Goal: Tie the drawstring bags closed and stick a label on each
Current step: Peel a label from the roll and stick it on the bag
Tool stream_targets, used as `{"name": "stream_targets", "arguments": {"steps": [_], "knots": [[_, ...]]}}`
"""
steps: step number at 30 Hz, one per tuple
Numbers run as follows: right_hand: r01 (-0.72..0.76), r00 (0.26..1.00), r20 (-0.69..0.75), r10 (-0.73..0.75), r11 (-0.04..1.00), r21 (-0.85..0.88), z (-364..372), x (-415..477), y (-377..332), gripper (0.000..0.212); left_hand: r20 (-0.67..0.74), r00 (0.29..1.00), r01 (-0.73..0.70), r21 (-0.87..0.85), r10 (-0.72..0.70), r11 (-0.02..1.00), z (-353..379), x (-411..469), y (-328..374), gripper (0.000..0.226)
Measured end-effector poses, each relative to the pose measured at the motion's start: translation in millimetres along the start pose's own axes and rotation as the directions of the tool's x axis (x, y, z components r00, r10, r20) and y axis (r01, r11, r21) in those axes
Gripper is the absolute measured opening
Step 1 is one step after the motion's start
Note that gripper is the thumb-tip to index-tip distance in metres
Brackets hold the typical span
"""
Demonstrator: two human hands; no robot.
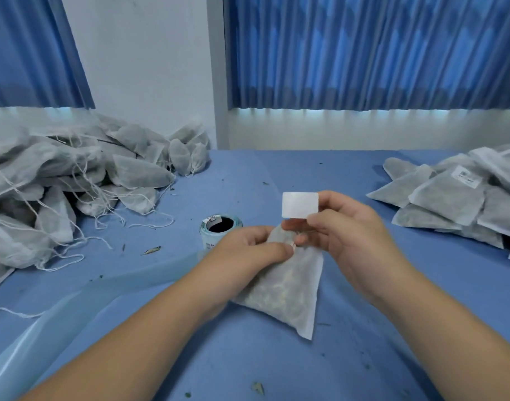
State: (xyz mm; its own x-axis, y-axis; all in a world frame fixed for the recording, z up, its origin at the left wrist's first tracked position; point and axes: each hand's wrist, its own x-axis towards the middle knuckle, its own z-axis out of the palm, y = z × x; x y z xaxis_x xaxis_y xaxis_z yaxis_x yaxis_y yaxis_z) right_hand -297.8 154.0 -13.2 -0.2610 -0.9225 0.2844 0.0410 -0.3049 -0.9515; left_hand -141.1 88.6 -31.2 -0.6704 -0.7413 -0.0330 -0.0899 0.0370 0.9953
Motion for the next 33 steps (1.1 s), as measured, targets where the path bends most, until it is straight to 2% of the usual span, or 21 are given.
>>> {"name": "stream_targets", "arguments": {"steps": [4, 7, 12, 17, 21, 26, 30, 31, 33], "knots": [[0.096, 0.995, -0.006, -0.101, 0.965, -0.244, 5, -7, 1, 0.034, 0.018, 1.000, 0.007, -0.046, -0.006, 0.999, -4, -2, -3, 0.029], [0.201, 0.977, 0.006, -0.215, 0.902, -0.381, 8, -13, 0, 0.035, 0.032, 0.999, 0.013, -0.108, -0.009, 0.994, -4, -3, -1, 0.025], [0.339, 0.909, 0.011, -0.416, 0.724, -0.601, 10, -17, -1, 0.029, 0.035, 0.999, 0.046, -0.181, -0.040, 0.982, -5, -6, 2, 0.022], [0.472, 0.836, 0.151, -0.527, 0.552, -0.688, 8, -18, -4, 0.023, 0.036, 0.997, 0.073, -0.185, -0.068, 0.980, -5, -7, 3, 0.036], [0.529, 0.814, 0.291, -0.502, 0.435, -0.729, 5, -20, -2, 0.026, 0.050, 0.998, 0.053, -0.209, -0.044, 0.976, -6, -8, 3, 0.027], [0.536, 0.829, 0.400, -0.390, 0.354, -0.767, 3, -21, -4, 0.027, 0.051, 0.998, 0.049, -0.206, -0.040, 0.977, -8, -8, 2, 0.026], [0.523, 0.846, 0.427, -0.319, 0.349, -0.777, 3, -23, -7, 0.031, 0.104, 0.990, 0.116, -0.274, -0.090, 0.955, -8, -5, 0, 0.042], [0.527, 0.846, 0.440, -0.302, 0.343, -0.777, 3, -24, -7, 0.033, 0.080, 0.993, 0.104, -0.286, -0.084, 0.952, -7, -4, 0, 0.045], [0.521, 0.851, 0.447, -0.275, 0.342, -0.782, 4, -25, -7, 0.035, -0.024, 0.999, 0.035, -0.286, -0.044, 0.958, -6, -4, -1, 0.035]]}}
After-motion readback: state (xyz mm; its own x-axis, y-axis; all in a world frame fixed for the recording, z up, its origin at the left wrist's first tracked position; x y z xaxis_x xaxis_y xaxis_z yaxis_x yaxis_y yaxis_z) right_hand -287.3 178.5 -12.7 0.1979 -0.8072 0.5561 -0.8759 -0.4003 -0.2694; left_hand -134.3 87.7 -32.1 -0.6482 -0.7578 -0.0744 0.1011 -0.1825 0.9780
